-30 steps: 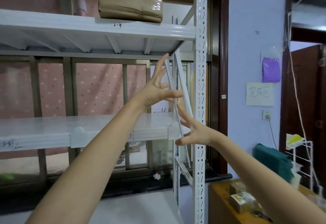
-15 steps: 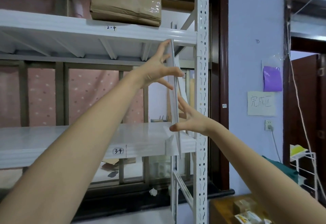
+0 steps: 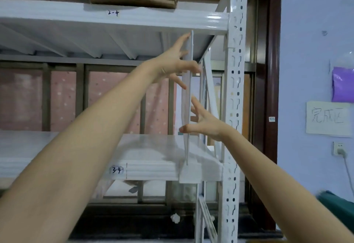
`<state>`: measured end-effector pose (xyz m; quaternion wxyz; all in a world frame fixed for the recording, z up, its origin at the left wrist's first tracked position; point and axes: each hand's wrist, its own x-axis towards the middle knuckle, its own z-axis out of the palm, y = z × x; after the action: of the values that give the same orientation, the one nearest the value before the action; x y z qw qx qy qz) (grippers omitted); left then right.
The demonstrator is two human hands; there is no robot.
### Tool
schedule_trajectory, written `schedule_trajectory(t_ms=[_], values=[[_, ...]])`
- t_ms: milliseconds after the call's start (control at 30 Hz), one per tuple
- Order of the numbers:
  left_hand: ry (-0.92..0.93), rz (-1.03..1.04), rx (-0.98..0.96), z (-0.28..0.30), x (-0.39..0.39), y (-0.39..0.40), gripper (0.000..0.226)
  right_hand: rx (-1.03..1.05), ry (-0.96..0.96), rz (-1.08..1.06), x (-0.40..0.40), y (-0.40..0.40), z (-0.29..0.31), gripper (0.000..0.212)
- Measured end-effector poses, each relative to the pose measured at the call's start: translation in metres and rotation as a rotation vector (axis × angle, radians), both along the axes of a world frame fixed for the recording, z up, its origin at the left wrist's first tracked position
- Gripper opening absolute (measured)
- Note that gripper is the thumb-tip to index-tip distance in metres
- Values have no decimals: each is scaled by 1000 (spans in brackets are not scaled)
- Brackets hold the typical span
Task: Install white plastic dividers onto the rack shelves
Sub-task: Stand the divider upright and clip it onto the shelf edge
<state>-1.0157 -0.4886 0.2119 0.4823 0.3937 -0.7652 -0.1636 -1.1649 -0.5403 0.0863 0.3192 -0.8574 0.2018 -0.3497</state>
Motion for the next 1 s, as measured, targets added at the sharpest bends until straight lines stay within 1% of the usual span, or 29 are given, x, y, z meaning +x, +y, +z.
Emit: schedule_trajectory(t_ms=[167, 367, 533, 600, 733, 900, 1000], values=[[0, 36, 37, -1, 5, -20, 113, 15, -15, 48, 9, -23, -3, 110], [42, 32, 78, -1, 10, -36, 119, 25, 1, 17, 16, -37, 1, 108], [51, 19, 101, 3, 14, -49, 116, 7, 28, 27, 20, -51, 6, 107], [59, 27, 99, 5, 16, -52, 113, 11, 25, 34, 21, -56, 10, 107], [36, 36, 113, 9, 15, -61, 96, 19, 18, 2, 19, -60, 13, 105], [37, -12, 144, 9, 14, -71, 109, 57, 14, -38, 19, -64, 12, 104], [35, -25, 153, 10, 14, -73, 112, 75, 17, -46, 20, -67, 13, 103]])
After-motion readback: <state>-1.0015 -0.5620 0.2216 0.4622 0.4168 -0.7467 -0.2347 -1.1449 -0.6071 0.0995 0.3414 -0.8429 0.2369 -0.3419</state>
